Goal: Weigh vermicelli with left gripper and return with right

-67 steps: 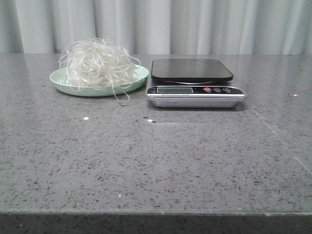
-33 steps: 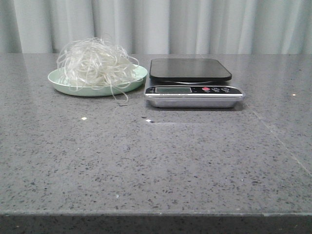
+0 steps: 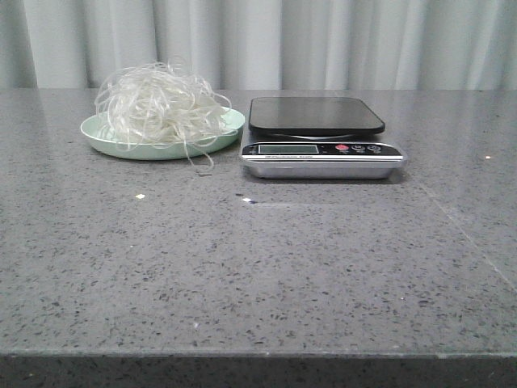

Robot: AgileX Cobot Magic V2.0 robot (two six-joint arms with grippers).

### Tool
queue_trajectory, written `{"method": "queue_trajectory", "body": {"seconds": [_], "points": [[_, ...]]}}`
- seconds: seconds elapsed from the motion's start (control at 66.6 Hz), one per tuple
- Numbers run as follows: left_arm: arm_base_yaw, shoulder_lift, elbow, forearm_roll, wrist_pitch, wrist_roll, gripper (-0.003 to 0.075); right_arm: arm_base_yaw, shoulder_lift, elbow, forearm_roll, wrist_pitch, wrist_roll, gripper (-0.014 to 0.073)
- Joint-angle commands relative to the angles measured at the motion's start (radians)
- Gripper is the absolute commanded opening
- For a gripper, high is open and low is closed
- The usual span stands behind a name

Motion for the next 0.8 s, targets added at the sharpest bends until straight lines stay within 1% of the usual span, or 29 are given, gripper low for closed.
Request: {"method": "queue_trajectory", "body": {"seconds": [0.0, 0.27, 0.406, 0.466, 0.586, 0.631, 0.781], "points": [[-0.007, -0.021, 0.008, 0.003, -0.075, -0.008, 0.0145, -0.005, 0.009, -0.025, -0.007, -0.077, -0.011, 0.0178], [-0.007, -0.021, 0.008, 0.003, -0.075, -0.008, 0.0145, -0.005, 0.009, -0.025, -0.007, -0.077, -0.011, 0.0178], [-0.007, -0.021, 0.008, 0.003, -0.075, -0.008, 0.0145, -0.005, 0.009, -0.018, -0.007, -0.102, -0.011, 0.0178], [-0.007, -0.021, 0.008, 0.003, -0.075, -0.008, 0.0145, -0.022, 0.006, -0.005, -0.013, -0.101, -0.011, 0.0178], [-0.007, -0.021, 0.008, 0.003, -0.075, -0.008, 0.0145, -0.129, 0.006, 0.025, -0.014, -0.121, -0.011, 0.0178], [-0.007, -0.021, 0.008, 0.003, -0.075, -0.008, 0.0145, -0.199, 0.006, 0.041, -0.015, -0.141, -0.011, 0.0178], [-0.007, -0.021, 0.008, 0.003, -0.075, -0.008, 0.0145, -0.366, -0.029, 0.113, -0.015, -0.169, -0.011, 0.0178]]}}
